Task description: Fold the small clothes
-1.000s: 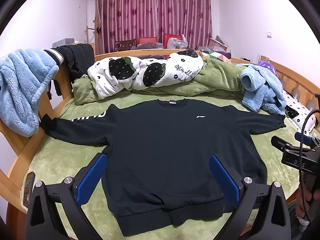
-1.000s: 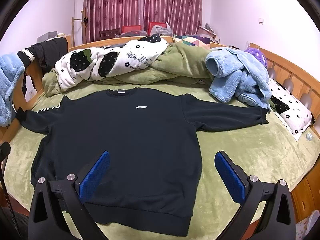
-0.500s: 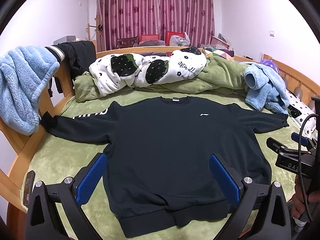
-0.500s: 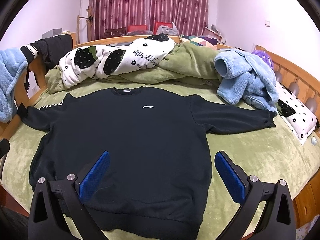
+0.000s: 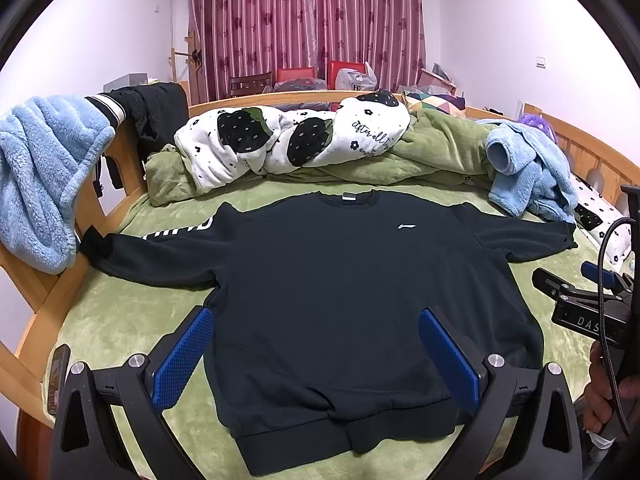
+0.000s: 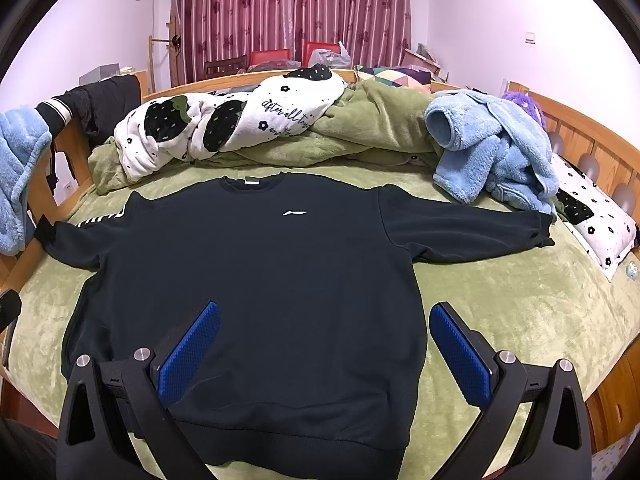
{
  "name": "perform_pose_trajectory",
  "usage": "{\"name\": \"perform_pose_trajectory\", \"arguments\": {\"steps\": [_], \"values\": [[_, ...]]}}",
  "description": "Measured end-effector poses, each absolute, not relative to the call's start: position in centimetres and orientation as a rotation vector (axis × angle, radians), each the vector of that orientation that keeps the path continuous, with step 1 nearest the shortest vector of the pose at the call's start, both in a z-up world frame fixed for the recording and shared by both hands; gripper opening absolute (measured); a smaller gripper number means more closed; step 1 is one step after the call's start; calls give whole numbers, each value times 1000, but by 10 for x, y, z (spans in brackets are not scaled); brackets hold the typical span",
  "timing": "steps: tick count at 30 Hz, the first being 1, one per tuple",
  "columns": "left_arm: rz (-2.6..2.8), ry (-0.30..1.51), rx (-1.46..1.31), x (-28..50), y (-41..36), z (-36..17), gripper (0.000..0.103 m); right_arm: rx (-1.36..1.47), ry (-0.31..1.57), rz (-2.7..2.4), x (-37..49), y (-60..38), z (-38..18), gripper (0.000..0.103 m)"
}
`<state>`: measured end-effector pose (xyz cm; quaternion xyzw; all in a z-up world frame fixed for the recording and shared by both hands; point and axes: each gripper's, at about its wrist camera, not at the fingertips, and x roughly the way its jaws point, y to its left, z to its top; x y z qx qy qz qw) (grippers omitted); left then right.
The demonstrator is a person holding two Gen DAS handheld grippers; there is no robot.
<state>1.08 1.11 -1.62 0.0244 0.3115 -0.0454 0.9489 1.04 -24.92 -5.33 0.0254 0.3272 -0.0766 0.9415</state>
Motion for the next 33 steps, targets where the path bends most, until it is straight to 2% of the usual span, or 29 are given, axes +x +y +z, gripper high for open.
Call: {"name": "perform_pose_trajectory", "arguments": {"steps": [33], "values": [[-89,630,49,13,12,-14,103,32,654,-160,11,-245,-54,103]]}}
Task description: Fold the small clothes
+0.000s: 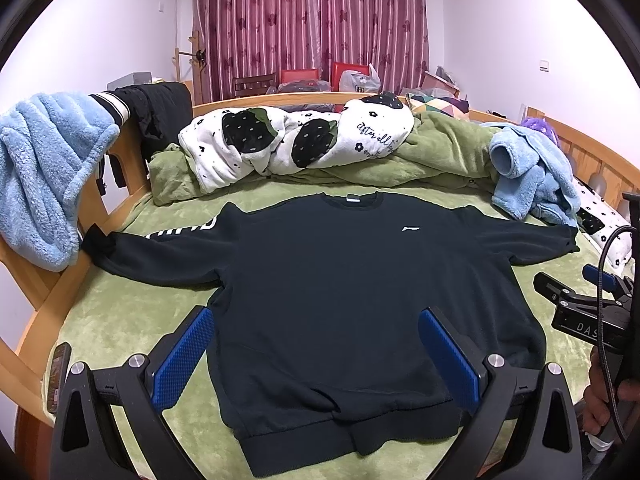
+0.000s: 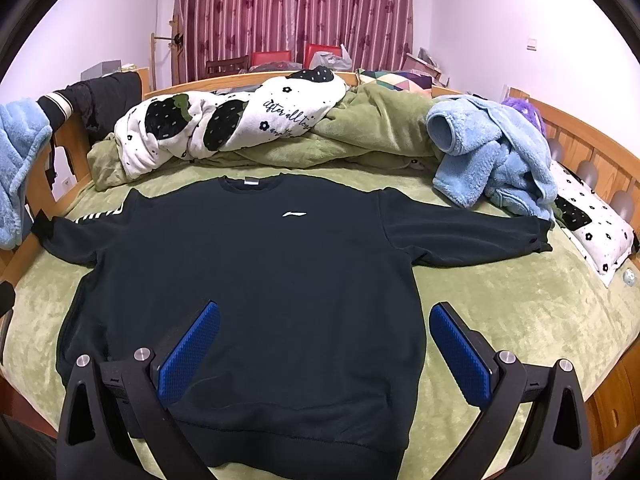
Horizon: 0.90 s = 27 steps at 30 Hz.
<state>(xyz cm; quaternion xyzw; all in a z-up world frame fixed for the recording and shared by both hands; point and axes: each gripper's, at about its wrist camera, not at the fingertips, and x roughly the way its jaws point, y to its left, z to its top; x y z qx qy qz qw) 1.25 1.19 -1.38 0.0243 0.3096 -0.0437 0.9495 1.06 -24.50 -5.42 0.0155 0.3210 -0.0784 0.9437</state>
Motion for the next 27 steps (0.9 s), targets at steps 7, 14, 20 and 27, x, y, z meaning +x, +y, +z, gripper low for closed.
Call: {"name": "perform_pose_trajectory", "arguments": {"steps": [7,14,20,27], "values": [[-50,627,83,17,23,-9,103,32,665,-124,15,-248,-59,103],[29,630,64,48,66,-6,103,-14,647,-115,52,-235,-60,103],[88,651,44,85,120,-28,103,-61,665,-146,106,-229,-78,103],[177,725,15,137,183,-67,103,-29,708,-170,155,-237,-108,103]]}}
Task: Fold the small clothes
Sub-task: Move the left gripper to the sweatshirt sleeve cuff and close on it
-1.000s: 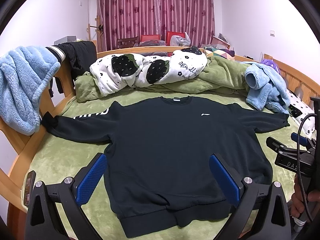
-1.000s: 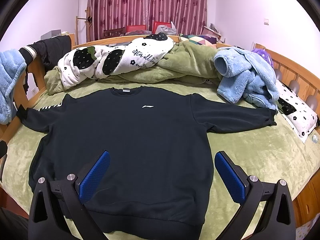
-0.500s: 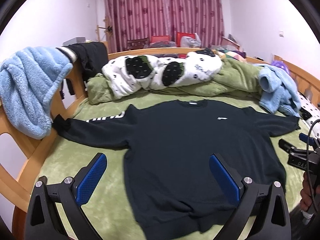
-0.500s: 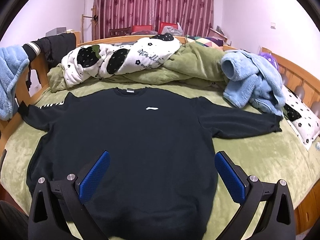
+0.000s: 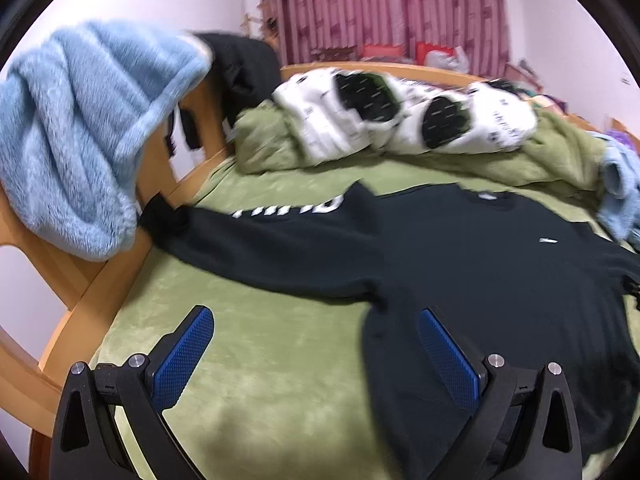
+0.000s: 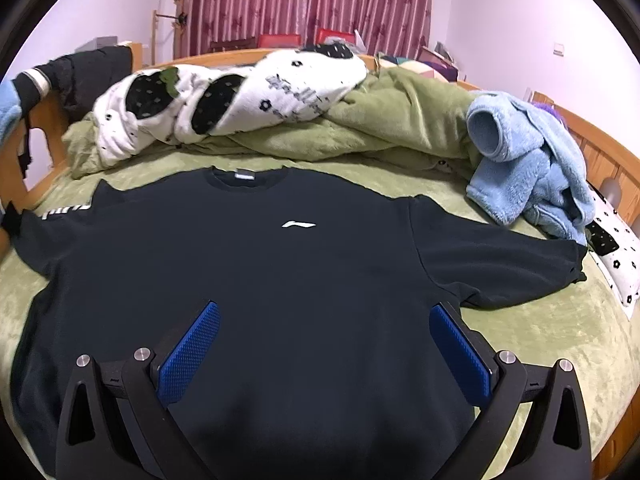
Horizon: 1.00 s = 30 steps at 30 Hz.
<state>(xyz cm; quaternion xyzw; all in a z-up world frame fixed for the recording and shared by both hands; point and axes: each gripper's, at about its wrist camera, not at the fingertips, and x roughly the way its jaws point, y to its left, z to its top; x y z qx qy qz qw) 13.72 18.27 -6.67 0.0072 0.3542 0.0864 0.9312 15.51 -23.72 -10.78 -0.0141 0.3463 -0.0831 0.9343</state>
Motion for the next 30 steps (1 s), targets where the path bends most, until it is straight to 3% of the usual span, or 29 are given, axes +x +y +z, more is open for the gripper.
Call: {"name": "perform_pose_trajectory", "arguments": {"steps": [7,18,30], "values": [[227,793,-32,191,242,-109,102,-14,724,-198,202,-246,-128,99],[307,835,-65,260,302,-165,102,-135,754,-174,248,-234,-162,86],[343,893,-141,303,343,-217,97,-57,793,-139,254,-227,-168,84]]}}
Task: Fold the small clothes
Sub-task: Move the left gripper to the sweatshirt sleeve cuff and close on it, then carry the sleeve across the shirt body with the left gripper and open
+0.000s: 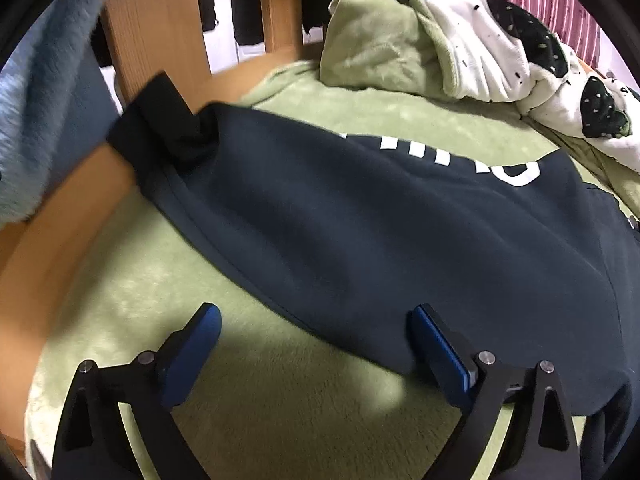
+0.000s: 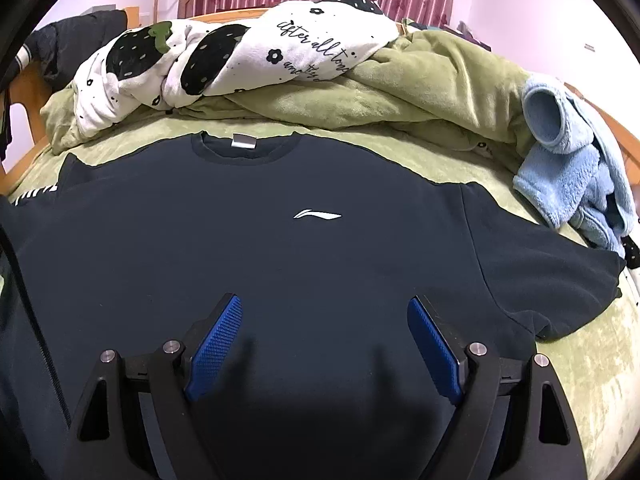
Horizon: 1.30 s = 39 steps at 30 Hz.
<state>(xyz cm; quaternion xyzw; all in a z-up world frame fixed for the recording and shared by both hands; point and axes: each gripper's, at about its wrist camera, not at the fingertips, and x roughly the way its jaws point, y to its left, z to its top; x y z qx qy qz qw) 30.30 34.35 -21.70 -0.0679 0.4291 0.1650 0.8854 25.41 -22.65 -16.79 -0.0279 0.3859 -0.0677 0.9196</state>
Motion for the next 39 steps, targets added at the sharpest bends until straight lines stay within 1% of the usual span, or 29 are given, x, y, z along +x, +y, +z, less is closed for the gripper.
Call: {"name": "perform_pose_trajectory", "arguments": {"steps": [2,3,4,5,6,7,8,9,10,11,13,19,21,28,33,39], "values": [[339,888,-141,307,344,-220,95,-62,790,-147,253,-228,-165,84],[336,884,-138,310,344,-220,92,-70,787,-155,252,-229,-162,84],[329,883,-136,313,343,-220,84,-70,787,-157,251,-230,-160,84],[325,883,-135,314,342,-220,80,-72,785,-157,250,-231,-158,84],[324,880,-131,314,341,-220,67,-74,783,-156,249,-232,-155,84],[315,873,-123,315,338,-218,50,-79,779,-155,247,-233,-152,84],[305,864,-109,315,334,-216,40,-83,771,-153,246,-233,-148,84],[307,858,-86,315,330,-214,23,-84,761,-148,243,-232,-144,84],[308,854,-71,314,327,-212,14,-83,754,-144,241,-232,-140,84],[306,847,-59,314,322,-209,11,-82,746,-138,239,-232,-137,84],[315,832,-52,315,317,-199,9,-74,723,-121,233,-231,-129,84],[268,776,-67,318,289,-148,8,-90,701,-86,222,-227,-118,84],[256,743,-45,317,271,-127,8,-89,708,-57,220,-229,-119,84],[171,689,-2,321,196,-83,7,-55,693,-36,203,-248,-127,84],[82,680,11,322,126,-72,7,-26,676,-45,192,-272,-125,84],[-12,701,43,326,43,-89,7,13,657,-105,182,-307,-121,84]]}}
